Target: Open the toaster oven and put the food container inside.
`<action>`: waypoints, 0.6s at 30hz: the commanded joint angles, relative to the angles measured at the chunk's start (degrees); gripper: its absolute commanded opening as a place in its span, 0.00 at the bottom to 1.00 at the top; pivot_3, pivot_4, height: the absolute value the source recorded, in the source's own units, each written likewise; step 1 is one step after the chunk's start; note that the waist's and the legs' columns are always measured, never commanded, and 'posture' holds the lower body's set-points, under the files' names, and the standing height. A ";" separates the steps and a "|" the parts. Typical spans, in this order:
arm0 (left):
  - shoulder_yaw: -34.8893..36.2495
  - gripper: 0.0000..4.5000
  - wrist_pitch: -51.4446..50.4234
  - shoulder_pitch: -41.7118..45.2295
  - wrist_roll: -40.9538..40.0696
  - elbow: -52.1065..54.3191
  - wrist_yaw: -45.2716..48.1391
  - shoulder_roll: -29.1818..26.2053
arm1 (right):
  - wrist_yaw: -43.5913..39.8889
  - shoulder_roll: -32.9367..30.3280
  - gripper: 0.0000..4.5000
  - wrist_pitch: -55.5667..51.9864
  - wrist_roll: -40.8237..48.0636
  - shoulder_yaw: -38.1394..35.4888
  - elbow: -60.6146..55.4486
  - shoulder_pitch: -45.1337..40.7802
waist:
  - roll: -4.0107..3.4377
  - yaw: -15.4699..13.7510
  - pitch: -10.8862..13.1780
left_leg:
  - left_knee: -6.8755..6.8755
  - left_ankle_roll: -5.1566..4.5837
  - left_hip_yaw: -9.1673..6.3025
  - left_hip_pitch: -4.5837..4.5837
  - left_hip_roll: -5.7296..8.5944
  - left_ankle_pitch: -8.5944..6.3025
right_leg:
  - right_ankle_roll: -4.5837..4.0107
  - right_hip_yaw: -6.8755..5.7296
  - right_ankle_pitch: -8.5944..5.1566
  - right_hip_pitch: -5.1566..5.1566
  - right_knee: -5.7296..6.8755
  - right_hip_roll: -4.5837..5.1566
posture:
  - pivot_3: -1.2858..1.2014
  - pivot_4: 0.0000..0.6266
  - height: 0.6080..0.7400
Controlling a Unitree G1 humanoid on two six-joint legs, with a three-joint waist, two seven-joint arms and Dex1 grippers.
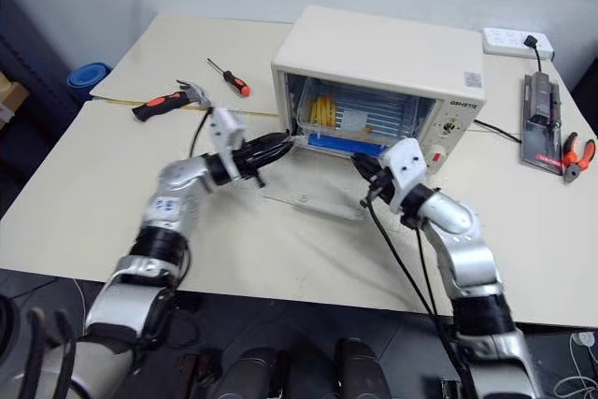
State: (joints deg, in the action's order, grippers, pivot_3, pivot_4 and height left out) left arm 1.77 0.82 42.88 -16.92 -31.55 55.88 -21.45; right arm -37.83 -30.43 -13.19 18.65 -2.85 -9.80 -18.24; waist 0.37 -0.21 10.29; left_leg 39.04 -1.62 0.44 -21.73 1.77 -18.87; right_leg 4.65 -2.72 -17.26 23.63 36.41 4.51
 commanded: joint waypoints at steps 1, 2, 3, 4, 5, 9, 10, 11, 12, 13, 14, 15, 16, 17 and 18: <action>2.62 0.53 2.14 -3.86 -4.76 5.40 14.41 -8.21 | -5.13 -6.12 0.04 -1.61 4.11 -7.53 -4.47 6.87 | 0.00 0.12 0.00 | 0.00 0.00 -0.02 0.02 0.00 0.00 | 0.00 -0.01 0.00 -0.05 -0.03 0.01 | 0.52 0.24 1.00; 3.28 0.60 1.32 -5.12 -6.43 6.51 18.19 -10.61 | -6.28 -7.93 0.04 -0.24 3.32 -9.08 -2.34 9.11 | 0.00 0.15 0.00 | -0.01 0.00 -0.04 0.08 -0.01 0.00 | 0.00 -0.01 0.00 -0.15 -0.15 0.02 | 0.52 0.24 1.00; 3.21 0.66 -1.19 -6.22 -7.58 7.83 21.49 -13.27 | -7.21 -9.23 0.04 0.69 2.82 -10.24 0.01 10.82 | 0.00 0.15 0.00 | -0.02 -0.01 -0.05 0.13 -0.01 -0.01 | 0.00 -0.01 0.00 -0.21 -0.37 0.03 | 0.52 0.24 1.00; 3.14 0.73 -2.91 -6.95 -8.41 8.77 23.68 -15.02 | -7.86 -10.06 0.04 1.45 2.55 -10.93 1.62 11.88 | 0.00 0.13 0.00 | -0.04 -0.02 -0.05 0.15 -0.02 -0.01 | 0.00 0.00 0.00 -0.24 -0.42 0.03 | 0.52 0.24 1.00; 3.46 0.80 -3.18 -7.55 -9.60 10.12 26.01 -16.40 | -9.04 -10.96 0.04 3.05 1.82 -11.15 4.38 12.85 | 0.00 0.12 0.00 | -0.04 -0.04 -0.07 0.19 -0.02 -0.02 | 0.00 0.00 0.00 -0.30 -0.44 0.05 | 0.52 0.24 1.00; 2.66 0.99 -6.90 -8.57 -13.40 17.10 34.12 -20.53 | -15.19 -12.63 0.04 7.86 0.57 -9.30 11.84 14.14 | -0.01 0.23 0.00 | -0.06 -0.10 -0.08 0.20 -0.02 -0.05 | -0.01 0.02 0.00 -0.30 -0.43 0.11 | 0.52 0.24 1.00; 2.38 0.99 -8.92 -8.47 -14.24 18.53 34.45 -20.92 | -15.98 -12.50 0.04 8.78 0.02 -8.49 13.04 13.72 | -0.02 0.28 0.00 | -0.08 -0.10 -0.08 0.20 -0.02 -0.05 | -0.01 0.03 0.00 -0.29 -0.44 0.11 | 0.52 0.24 1.00; 2.16 0.99 -10.38 -8.41 -14.96 19.56 34.43 -21.06 | -16.54 -12.16 0.04 9.51 -0.21 -7.96 14.11 13.27 | -0.03 0.30 0.00 | -0.09 -0.10 -0.07 0.20 -0.02 -0.05 | -0.01 0.04 0.00 -0.28 -0.44 0.11 | 0.52 0.24 1.00; 2.22 0.99 -11.71 -8.24 -15.69 20.28 33.54 -20.82 | -17.11 -11.33 0.04 10.26 -0.14 -7.37 15.26 12.48 | -0.04 0.35 -0.01 | -0.09 -0.10 -0.07 0.20 -0.03 -0.05 | -0.01 0.04 0.00 -0.28 -0.43 0.10 | 0.52 0.24 1.00; 2.30 0.99 -13.40 -8.08 -16.16 20.65 32.11 -20.54 | -17.59 -10.37 0.04 11.48 0.07 -6.90 16.30 11.54 | -0.05 0.54 -0.01 | -0.09 -0.10 -0.07 0.22 -0.03 -0.05 | -0.01 0.04 0.00 -0.28 -0.42 0.10 | 0.52 0.24 1.00; 2.47 0.99 -14.69 -7.98 -16.48 20.85 30.75 -20.15 | -18.01 -9.36 0.04 12.57 0.35 -6.42 17.22 10.58 | -0.05 0.61 -0.01 | -0.09 -0.10 -0.05 0.22 -0.05 -0.04 | -0.01 0.05 0.00 -0.28 -0.42 0.07 | 0.52 0.24 1.00; 3.23 0.99 -14.91 -7.88 -16.48 20.46 28.24 -19.04 | -19.00 -7.87 0.04 13.67 1.43 -6.07 17.96 9.48 | -0.05 0.63 0.00 | -0.09 -0.10 -0.03 0.22 -0.08 -0.04 | -0.01 0.06 0.00 -0.27 -0.41 0.04 | 0.52 0.24 1.00; 4.18 0.99 -15.76 -7.86 -16.74 20.20 25.57 -18.00 | -19.55 -6.66 0.04 14.71 2.05 -5.96 18.47 8.66 | -0.05 0.63 -0.01 | -0.09 -0.09 -0.03 0.23 -0.10 -0.04 | -0.01 0.05 0.00 -0.26 -0.39 0.02 | 0.52 0.24 1.00; 5.13 0.99 -16.33 -7.96 -17.00 20.03 23.43 -17.13 | -20.23 -5.56 0.04 15.61 2.57 -5.93 18.80 7.97 | -0.05 0.55 0.00 | -0.09 -0.08 -0.03 0.24 -0.10 -0.03 | -0.01 0.05 0.00 -0.26 -0.38 0.00 | 0.52 0.24 1.00; 5.98 0.99 -16.99 -8.15 -17.31 19.89 21.97 -16.50 | -20.95 -4.58 0.04 16.39 3.14 -5.98 18.81 7.41 | -0.05 0.46 0.00 | -0.09 -0.07 -0.03 0.24 -0.10 -0.03 | -0.01 0.05 0.00 -0.26 -0.35 0.00 | 0.52 0.24 1.00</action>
State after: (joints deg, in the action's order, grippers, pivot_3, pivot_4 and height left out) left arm 4.74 -15.28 34.28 -32.39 -12.15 80.42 -37.86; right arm -57.36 -35.35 0.75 19.71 -8.48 9.86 -10.17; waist 0.32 0.25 10.29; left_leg 38.97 -1.69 0.40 -21.50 1.66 -18.90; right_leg 4.64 -2.68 -17.27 23.39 36.07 4.51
